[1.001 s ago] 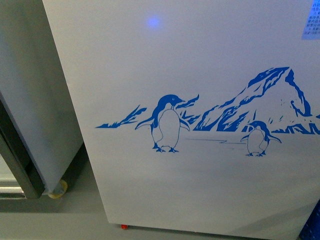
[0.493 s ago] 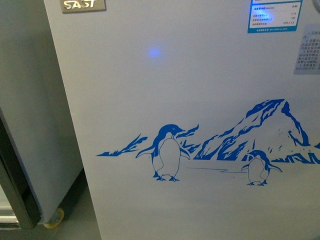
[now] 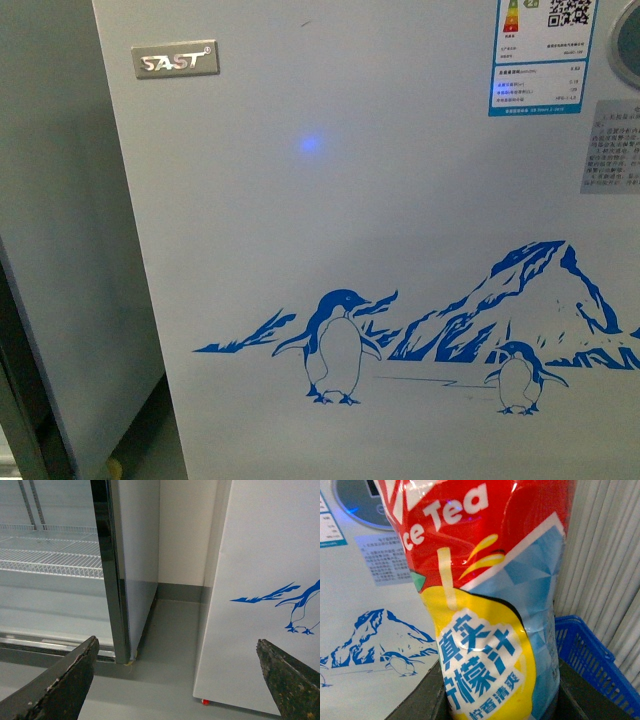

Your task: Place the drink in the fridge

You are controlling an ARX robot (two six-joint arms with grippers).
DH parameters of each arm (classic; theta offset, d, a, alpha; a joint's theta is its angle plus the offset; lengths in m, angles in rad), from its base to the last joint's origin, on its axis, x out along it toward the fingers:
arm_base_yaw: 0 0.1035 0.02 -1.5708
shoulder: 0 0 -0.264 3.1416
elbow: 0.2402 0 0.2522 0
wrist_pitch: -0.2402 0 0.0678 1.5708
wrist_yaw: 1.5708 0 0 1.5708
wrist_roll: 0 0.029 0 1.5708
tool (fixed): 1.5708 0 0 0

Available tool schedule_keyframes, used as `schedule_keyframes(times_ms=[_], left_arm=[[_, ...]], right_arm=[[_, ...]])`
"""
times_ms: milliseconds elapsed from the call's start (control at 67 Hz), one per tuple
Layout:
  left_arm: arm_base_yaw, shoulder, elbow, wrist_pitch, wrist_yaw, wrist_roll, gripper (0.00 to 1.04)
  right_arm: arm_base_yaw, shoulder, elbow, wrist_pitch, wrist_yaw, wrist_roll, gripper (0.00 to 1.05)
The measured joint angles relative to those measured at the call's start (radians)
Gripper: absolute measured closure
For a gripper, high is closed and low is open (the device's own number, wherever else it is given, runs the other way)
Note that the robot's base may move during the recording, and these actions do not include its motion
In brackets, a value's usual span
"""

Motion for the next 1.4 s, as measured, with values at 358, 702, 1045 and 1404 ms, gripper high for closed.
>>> schedule_keyframes(times_ms=[358,702,1045,1404], left_arm=[[0.0,0.0,0.0,0.0,0.0,0.0,0.08],[0.0,0.0,0.0,0.0,0.0,0.0,0.08],[0.0,0.0,0.0,0.0,0.0,0.0,0.08],[0.0,0.0,0.0,0.0,0.0,0.0,0.08]], right_arm=[[0.179,-0.026,0.002,0.043,0.191,-0.055,0.66],[0.185,-0.026,0.0,0.042,0.188,-0.055,0.66],[0.185,-0.028,-0.006,0.042,0.189,-0.055,0.66],[0.185,-0.027,-0.01,0.041,0.188,-0.055,0.66]])
